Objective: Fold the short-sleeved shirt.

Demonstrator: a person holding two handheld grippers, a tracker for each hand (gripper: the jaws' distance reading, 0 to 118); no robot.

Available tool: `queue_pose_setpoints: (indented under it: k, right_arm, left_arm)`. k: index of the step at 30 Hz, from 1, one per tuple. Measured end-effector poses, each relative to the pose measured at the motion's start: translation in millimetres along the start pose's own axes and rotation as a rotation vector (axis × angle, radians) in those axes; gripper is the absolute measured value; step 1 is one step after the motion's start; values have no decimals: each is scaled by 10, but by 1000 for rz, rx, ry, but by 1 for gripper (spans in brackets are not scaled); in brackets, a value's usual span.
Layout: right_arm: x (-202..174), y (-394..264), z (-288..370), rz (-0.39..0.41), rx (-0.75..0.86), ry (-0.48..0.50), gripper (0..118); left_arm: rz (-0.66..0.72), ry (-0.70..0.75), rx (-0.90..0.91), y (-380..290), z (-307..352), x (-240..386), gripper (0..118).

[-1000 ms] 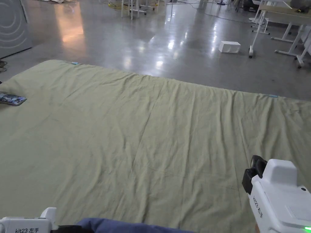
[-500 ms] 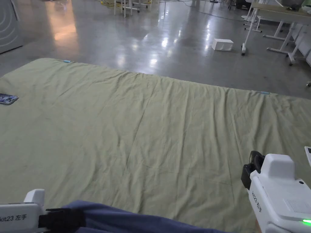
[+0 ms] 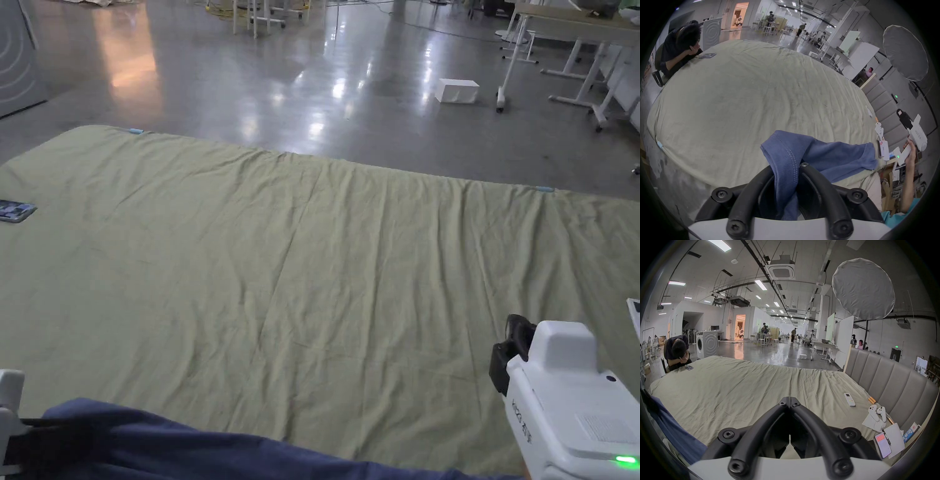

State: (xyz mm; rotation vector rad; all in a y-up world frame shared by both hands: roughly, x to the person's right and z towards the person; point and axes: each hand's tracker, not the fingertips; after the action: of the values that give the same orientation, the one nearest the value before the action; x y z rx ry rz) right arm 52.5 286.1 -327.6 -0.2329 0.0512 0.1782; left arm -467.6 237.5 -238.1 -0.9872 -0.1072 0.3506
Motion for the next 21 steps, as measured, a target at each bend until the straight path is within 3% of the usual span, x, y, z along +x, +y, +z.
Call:
queue_pose_setpoints:
  k: [12,17,21]
  right_arm:
    - [56,-101,-5,-10,-21,17,0]
    - [126,-132,9,-17,-29,8,0]
    - [194,-162,30,-19,-35,-3,0]
  left_arm:
    - [47,-255,-58,-28,-225,895,14]
    - [35,-269,-111,-39,-655,1328,14]
    - [-17,-194,-194,-124,-1205,1600,14]
